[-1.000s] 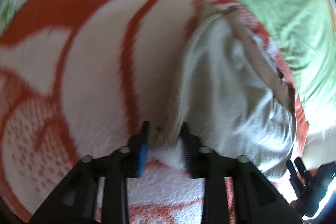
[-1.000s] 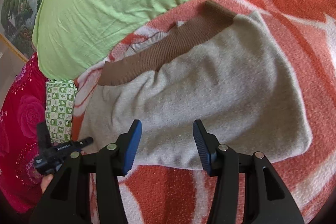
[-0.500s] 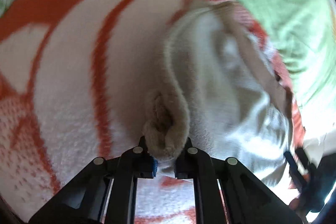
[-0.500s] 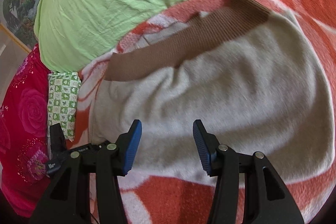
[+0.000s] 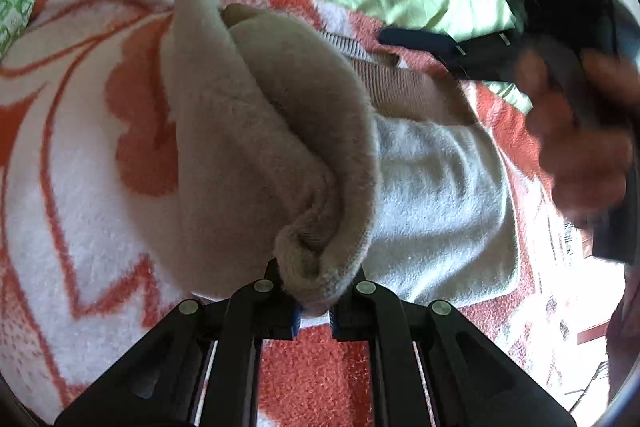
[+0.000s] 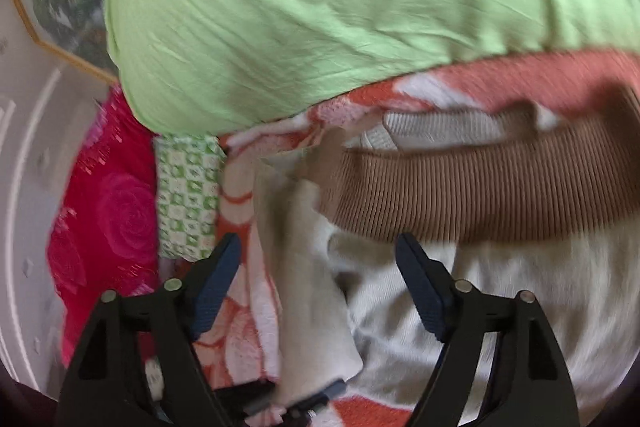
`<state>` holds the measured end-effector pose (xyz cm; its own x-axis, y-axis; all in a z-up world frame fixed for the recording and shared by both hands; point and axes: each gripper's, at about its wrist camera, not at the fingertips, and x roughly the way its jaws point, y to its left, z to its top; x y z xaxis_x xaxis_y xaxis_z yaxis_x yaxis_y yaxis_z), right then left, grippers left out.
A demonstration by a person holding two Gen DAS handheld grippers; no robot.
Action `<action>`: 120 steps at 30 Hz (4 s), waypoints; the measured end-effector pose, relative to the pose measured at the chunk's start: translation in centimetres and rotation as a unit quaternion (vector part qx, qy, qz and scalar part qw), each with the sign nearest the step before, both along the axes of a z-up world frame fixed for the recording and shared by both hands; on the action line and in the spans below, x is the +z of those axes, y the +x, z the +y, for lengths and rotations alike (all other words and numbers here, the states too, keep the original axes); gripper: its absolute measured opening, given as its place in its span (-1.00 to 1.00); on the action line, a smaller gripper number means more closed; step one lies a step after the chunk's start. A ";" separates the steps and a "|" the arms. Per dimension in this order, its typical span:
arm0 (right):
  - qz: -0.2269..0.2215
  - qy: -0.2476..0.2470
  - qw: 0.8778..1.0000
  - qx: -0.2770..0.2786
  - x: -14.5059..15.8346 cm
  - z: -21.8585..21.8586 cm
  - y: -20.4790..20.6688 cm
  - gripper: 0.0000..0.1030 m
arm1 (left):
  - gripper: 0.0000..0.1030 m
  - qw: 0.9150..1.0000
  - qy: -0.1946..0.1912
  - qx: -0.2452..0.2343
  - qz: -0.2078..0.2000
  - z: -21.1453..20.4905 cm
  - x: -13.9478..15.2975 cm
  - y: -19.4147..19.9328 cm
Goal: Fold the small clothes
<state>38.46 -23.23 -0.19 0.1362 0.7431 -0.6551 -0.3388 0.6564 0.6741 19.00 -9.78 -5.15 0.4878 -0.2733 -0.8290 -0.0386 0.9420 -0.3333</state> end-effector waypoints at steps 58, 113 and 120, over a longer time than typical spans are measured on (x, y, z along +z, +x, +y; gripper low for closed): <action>-0.099 -0.111 0.968 -0.205 -1.2 -21.1 -8.6 -0.26 | -0.05 0.966 -0.035 -0.252 0.038 -14.4 -0.6 2.2; -0.057 -0.140 0.955 -0.256 -4.9 -20.1 -3.7 -0.70 | 0.41 0.992 -0.023 -0.086 0.086 -2.7 -2.7 18.7; -0.076 -0.106 0.946 -0.296 -4.2 -23.2 -3.9 -0.86 | 0.45 0.993 -0.005 -0.085 0.079 -4.6 -3.3 21.7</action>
